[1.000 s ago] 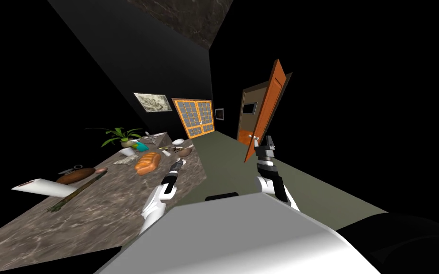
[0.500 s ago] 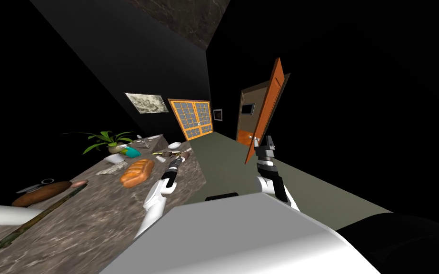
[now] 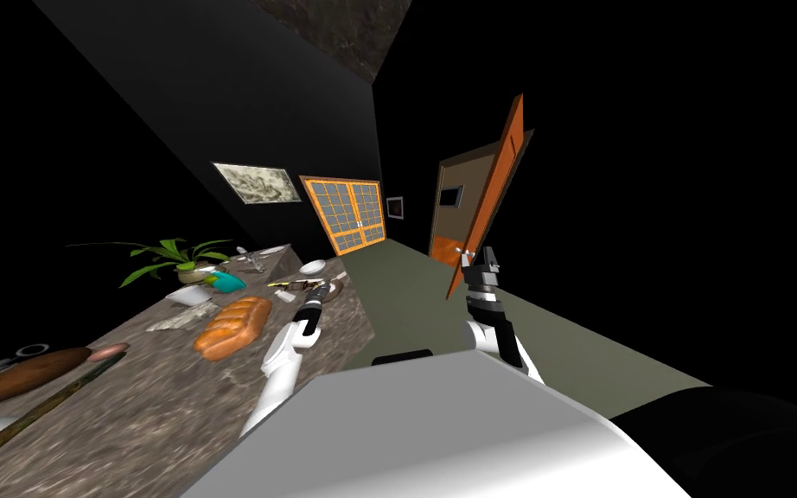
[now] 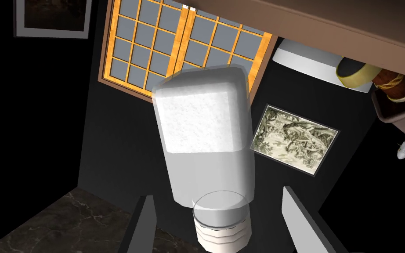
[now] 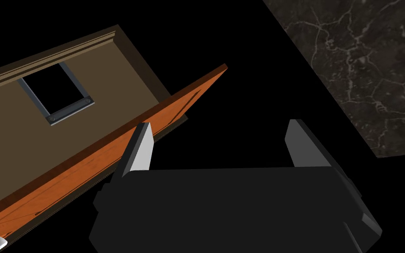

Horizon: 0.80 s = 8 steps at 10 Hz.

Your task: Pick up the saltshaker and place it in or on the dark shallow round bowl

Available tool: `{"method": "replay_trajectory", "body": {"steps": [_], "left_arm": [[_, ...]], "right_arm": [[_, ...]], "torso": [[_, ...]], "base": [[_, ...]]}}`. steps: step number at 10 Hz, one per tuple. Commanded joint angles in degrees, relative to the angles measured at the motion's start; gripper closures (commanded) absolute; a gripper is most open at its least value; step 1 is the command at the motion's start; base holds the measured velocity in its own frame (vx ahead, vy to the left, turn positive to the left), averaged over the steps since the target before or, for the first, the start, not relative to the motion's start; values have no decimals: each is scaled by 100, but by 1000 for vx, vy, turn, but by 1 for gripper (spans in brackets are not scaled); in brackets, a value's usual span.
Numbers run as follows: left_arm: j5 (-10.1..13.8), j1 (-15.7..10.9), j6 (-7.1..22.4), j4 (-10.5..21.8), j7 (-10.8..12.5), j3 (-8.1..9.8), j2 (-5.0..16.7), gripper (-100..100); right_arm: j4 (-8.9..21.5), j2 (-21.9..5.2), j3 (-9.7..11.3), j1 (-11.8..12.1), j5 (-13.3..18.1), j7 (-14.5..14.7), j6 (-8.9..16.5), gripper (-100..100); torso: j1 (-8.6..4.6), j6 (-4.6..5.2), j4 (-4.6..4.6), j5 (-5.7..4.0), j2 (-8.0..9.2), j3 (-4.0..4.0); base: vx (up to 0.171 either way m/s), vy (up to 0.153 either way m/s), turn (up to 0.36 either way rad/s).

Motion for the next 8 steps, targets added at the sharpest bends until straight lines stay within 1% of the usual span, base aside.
{"method": "replay_trajectory", "body": {"steps": [1, 4, 5, 6, 8], "left_arm": [[0, 0, 0, 0, 0, 0, 0, -100], [0, 0, 0, 0, 0, 0, 0, -100], [0, 0, 0, 0, 0, 0, 0, 0], [80, -144, 287, 85, 189, -161, 287, -100], [159, -287, 573, 170, 379, -322, 612, -100]], "right_arm": [[0, 0, 0, 0, 0, 0, 0, 0], [0, 0, 0, 0, 0, 0, 0, 0], [0, 0, 0, 0, 0, 0, 0, 0], [0, 0, 0, -1, 0, 0, 0, 0], [0, 0, 1, -3, 0, 0, 0, 0]], "torso": [[0, 0, 0, 0, 0, 0], [-8, 0, 4, -2, 15, 9], [-8, 0, 4, -2, 15, 9], [-8, 0, 4, -2, 16, 10], [-11, 3, 12, -3, 55, 32]], "base": [[6, 4, 0], [0, 0, 0], [0, 0, 0], [-62, -11, -142], [-124, -5, -139]]}}
